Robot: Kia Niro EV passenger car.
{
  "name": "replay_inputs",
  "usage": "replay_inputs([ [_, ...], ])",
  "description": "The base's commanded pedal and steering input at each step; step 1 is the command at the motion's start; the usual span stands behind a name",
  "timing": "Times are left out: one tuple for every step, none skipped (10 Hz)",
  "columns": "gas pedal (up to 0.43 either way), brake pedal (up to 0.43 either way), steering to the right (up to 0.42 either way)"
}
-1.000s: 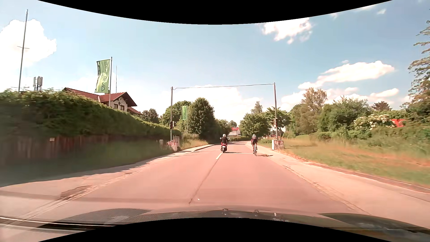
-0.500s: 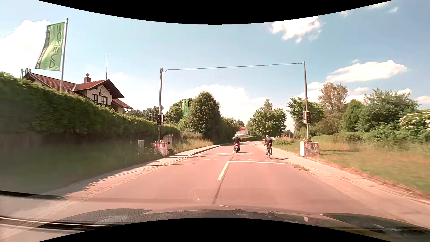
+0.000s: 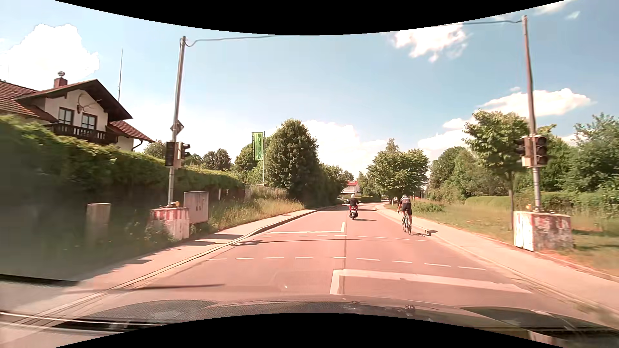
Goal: Follow the waypoints while adhering to traffic rules and regulations
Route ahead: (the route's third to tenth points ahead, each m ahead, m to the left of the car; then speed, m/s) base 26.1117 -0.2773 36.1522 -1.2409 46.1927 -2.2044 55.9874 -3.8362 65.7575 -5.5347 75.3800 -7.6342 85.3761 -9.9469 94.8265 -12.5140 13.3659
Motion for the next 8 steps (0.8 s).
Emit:
replay_inputs([
  [0.311, 0.006, 0.019],
  [0.311, 0.006, 0.019],
  [0.311, 0.006, 0.019],
  [0.311, 0.006, 0.019],
  [0.311, 0.006, 0.019],
  [0.319, 0.006, 0.019],
  [0.319, 0.006, 0.019],
  [0.319, 0.006, 0.019],
])
